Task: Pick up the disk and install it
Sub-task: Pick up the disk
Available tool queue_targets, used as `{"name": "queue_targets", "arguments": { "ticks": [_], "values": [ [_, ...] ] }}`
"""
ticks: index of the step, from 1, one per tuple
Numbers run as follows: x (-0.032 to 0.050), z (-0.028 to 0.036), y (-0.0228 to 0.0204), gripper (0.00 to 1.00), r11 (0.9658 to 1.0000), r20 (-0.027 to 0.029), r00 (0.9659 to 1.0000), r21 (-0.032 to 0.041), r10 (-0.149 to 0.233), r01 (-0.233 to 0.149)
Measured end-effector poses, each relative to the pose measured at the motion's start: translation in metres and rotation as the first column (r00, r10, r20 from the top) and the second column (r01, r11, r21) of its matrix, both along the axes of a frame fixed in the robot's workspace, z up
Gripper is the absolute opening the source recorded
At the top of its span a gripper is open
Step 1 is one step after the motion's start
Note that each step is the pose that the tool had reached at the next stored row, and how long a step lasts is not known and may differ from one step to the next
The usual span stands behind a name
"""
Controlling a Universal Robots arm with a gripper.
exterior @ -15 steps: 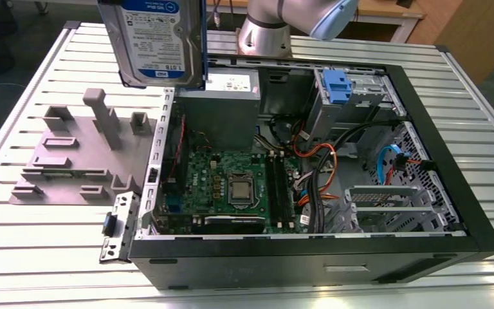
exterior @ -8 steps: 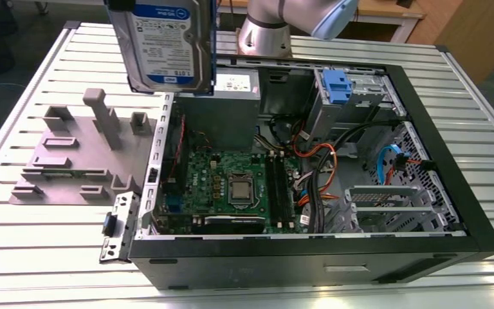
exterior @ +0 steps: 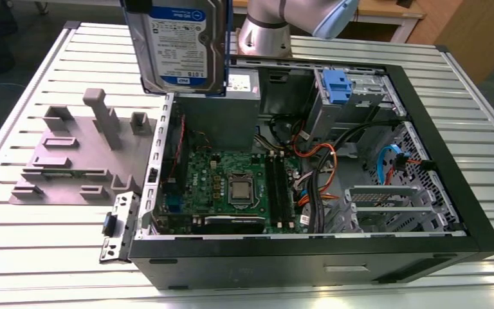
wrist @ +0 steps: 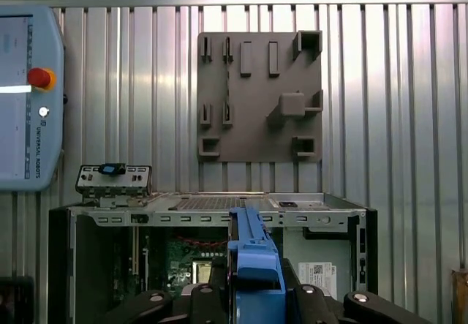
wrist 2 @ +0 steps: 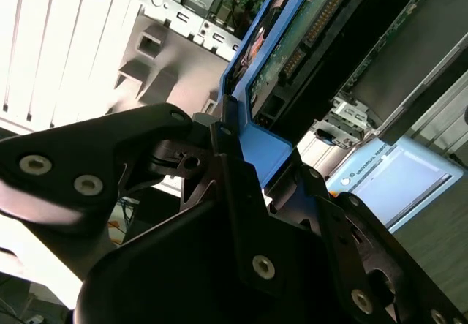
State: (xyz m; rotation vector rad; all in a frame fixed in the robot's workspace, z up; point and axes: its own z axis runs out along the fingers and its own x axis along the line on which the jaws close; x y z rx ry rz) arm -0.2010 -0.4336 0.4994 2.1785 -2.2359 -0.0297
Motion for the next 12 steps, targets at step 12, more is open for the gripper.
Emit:
{"name": "queue_targets", "arguments": {
  "ticks": [12],
  "values": [
    [0.0033,0.0000,0.0000,0.36,1.0000,-0.0001,1.0000,-0.0001,0.000,0.000]
  ]
}}
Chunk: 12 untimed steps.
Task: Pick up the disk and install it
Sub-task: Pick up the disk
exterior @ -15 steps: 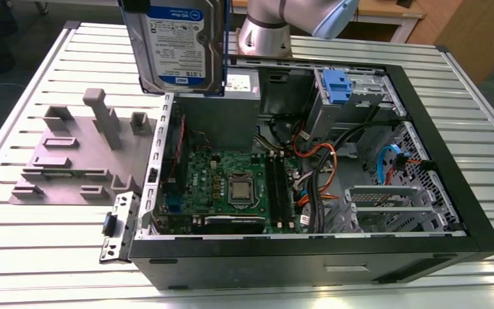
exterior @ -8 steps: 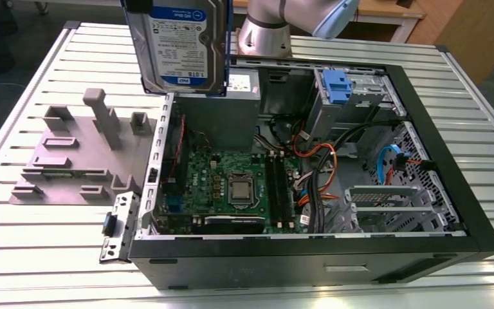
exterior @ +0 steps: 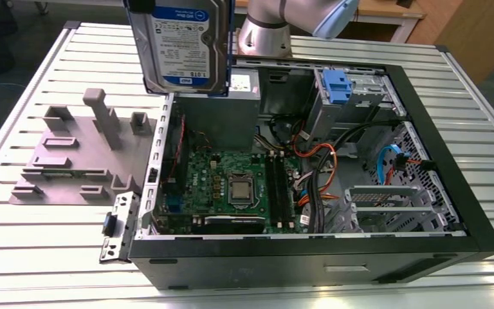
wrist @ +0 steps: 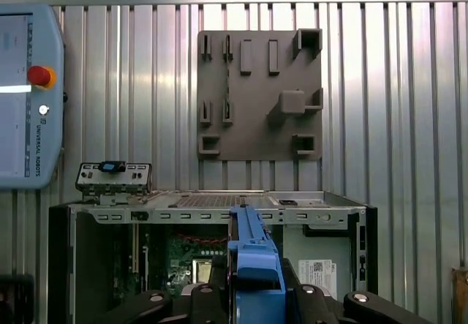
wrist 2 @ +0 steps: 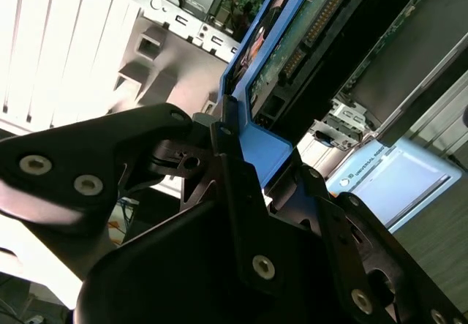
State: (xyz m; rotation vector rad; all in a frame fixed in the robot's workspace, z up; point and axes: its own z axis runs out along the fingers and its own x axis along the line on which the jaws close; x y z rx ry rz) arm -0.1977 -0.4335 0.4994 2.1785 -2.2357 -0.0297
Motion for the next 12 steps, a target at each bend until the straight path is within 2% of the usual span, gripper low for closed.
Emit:
{"name": "queue_targets", "arguments": {
  "ticks": [7,12],
  "values": [
    [0.0090,-0.0003,0.0000,0.36,1.0000,0.0000,1.0000,0.0000,0.000,0.000],
    [0.0182,-0.0005,0.0000,0.36,1.0000,0.0000,1.0000,0.0000,0.000,0.000]
  ]
}}
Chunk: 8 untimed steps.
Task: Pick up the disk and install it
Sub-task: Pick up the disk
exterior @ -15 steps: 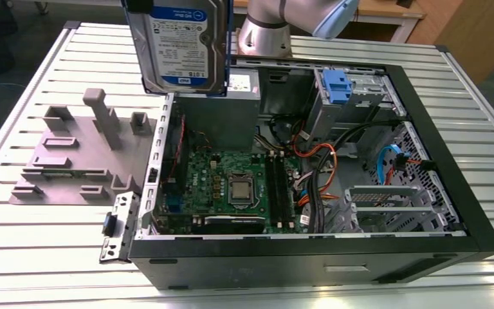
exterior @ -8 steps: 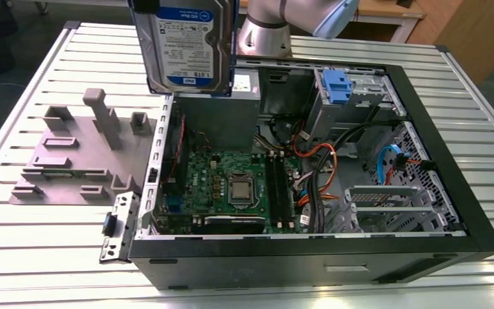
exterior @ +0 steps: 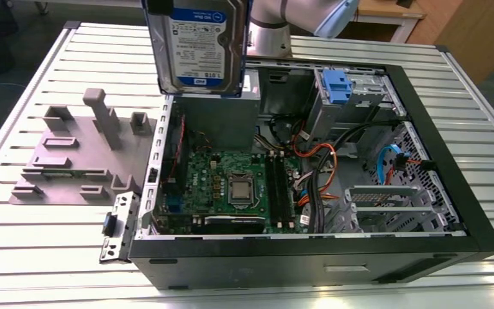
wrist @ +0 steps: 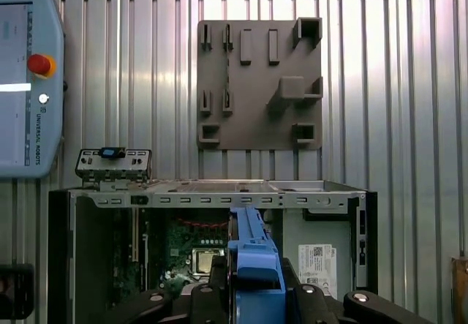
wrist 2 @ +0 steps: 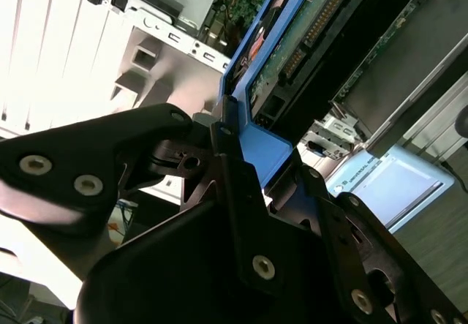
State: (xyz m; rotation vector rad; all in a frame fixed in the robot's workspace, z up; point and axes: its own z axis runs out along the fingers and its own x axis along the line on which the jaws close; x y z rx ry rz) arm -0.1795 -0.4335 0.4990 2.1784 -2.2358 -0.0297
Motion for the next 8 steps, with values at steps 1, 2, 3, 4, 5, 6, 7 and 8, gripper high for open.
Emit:
{"name": "queue_targets", "arguments": {
  "ticks": [1,2,3,4,5,6,7,8],
  "values": [
    [0.0017,0.0000,0.0000,0.36,1.0000,0.0000,1.0000,0.0000,0.000,0.000],
    [0.0032,0.0000,0.0000,0.36,1.0000,0.0000,1.0000,0.0000,0.000,0.000],
    [0.0042,-0.0001,0.0000,0.36,1.0000,0.0000,1.0000,0.0000,0.000,0.000],
    [0.0052,-0.0001,0.0000,0.36,1.0000,0.0000,1.0000,0.0000,0.000,0.000],
    [0.0060,-0.0002,0.0000,0.36,1.0000,0.0000,1.0000,0.0000,0.000,0.000],
    [0.0068,-0.0002,0.0000,0.36,1.0000,0.0000,1.0000,0.0001,0.000,0.000],
    [0.0075,-0.0003,0.0000,0.36,1.0000,0.0000,1.0000,0.0001,0.000,0.000],
    [0.0082,-0.0003,0.0000,0.36,1.0000,0.0000,1.0000,0.0000,0.000,0.000]
  ]
}}
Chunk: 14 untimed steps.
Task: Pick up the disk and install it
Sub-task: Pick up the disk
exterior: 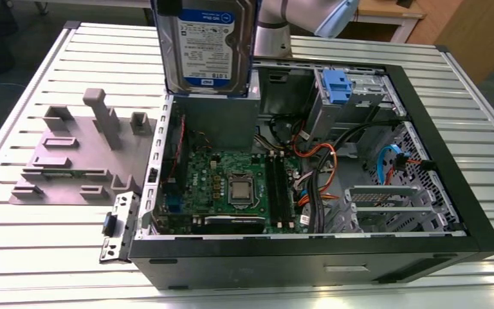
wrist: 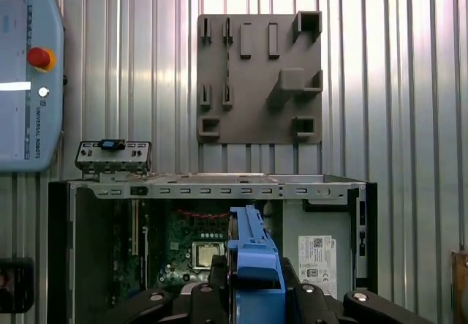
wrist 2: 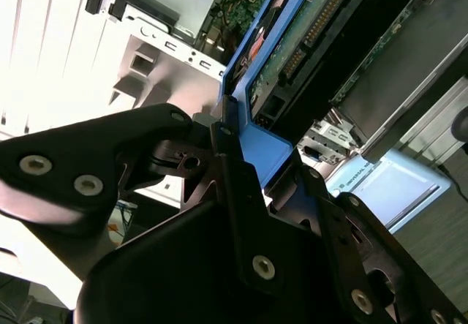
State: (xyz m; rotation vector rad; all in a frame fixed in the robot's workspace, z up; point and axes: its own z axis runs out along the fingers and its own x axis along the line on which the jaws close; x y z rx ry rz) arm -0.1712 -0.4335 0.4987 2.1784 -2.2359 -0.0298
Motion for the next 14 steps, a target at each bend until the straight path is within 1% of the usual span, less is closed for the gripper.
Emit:
{"name": "queue_targets", "arguments": {
  "ticks": [7,14],
  "values": [
    [0.0088,-0.0002,0.0000,0.36,1.0000,0.0000,1.0000,0.0000,0.000,0.000],
    [0.0203,-0.0003,0.0000,0.36,1.0000,0.0000,1.0000,-0.0001,0.000,0.000]
  ]
}}
